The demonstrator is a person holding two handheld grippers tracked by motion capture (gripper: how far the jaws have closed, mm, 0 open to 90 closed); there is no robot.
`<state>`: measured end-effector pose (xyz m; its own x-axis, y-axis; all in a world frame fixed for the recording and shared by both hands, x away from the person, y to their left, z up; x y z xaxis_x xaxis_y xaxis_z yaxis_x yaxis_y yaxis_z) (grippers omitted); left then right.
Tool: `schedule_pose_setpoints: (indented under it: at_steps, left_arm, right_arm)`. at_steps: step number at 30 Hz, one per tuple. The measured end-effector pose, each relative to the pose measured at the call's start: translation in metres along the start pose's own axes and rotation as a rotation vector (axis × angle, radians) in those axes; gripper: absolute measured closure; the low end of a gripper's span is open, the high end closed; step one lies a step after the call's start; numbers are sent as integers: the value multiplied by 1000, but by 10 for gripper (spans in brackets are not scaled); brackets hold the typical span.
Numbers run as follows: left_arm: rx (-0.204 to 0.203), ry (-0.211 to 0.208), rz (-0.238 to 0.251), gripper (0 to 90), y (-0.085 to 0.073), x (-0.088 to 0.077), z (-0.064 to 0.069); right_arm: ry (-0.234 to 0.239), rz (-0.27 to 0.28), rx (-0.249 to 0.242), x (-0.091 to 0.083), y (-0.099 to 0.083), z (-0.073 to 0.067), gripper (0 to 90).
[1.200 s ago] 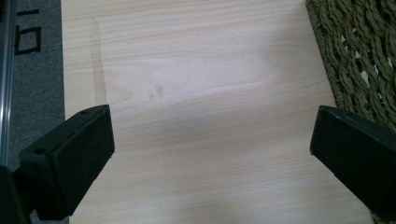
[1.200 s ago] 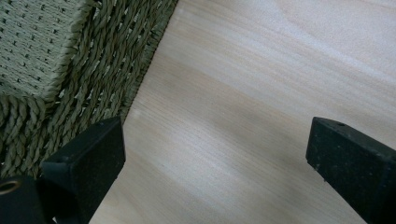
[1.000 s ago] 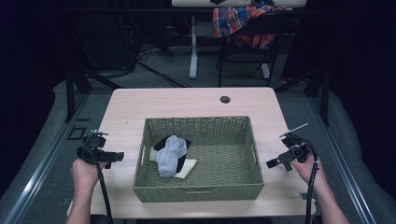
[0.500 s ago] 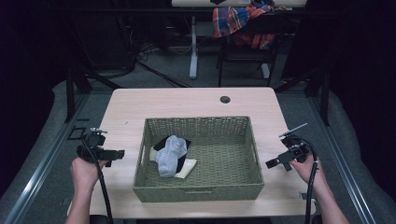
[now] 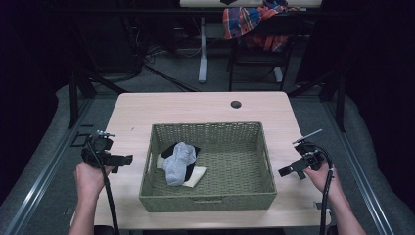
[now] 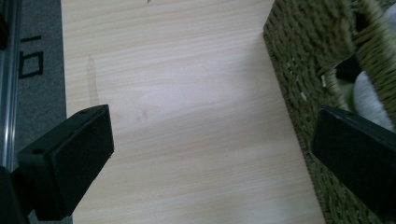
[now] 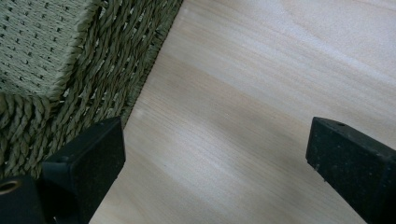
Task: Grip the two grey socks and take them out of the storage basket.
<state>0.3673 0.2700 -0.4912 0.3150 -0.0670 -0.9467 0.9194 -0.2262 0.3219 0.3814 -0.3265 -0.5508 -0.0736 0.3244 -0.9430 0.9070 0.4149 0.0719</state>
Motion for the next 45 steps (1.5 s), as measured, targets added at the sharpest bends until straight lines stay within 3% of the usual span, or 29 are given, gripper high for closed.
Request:
schedule_pose_setpoints:
  at_steps: [7, 10, 19, 24, 27, 33, 35, 45]
  left_arm:
    - [36, -9, 40, 0, 7, -17, 14]
    - [57, -9, 55, 0, 10, -25, 21]
    - [116, -25, 87, 0, 20, -41, 43]
    - [147, -29, 81, 0, 28, -45, 55]
    - [168, -33, 73, 0, 32, -47, 62]
    - [175, -33, 68, 0, 43, -50, 74]
    - [185, -35, 59, 1, 47, -49, 80]
    - [266, -47, 1, 1, 63, -31, 113]
  right_arm:
    - [-1, 4, 5, 0, 0, 0, 46]
    - [-4, -26, -20, -2, -1, 1, 46]
    - [1, 7, 6, -1, -2, 1, 46]
    - [-5, -20, -23, -3, -2, 1, 46]
    - [-1, 15, 5, -2, -2, 0, 47]
    - [-2, -5, -10, -3, -3, 2, 47]
    - [0, 17, 9, -2, -3, 1, 47]
    - [-1, 11, 5, -2, -3, 2, 48]
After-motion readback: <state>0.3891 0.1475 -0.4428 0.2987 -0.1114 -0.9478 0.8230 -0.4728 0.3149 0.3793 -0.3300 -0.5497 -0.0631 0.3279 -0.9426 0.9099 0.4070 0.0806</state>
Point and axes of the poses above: each handheld gripper's, and its own axes: x roughly forward along the jaws, y roughly out of its top, z roughly to its right, the point moved 3 cm from there along x, roughly forward along the jaws, and after that the axes turned 14 degrees about -z, right-handed, at the moved point
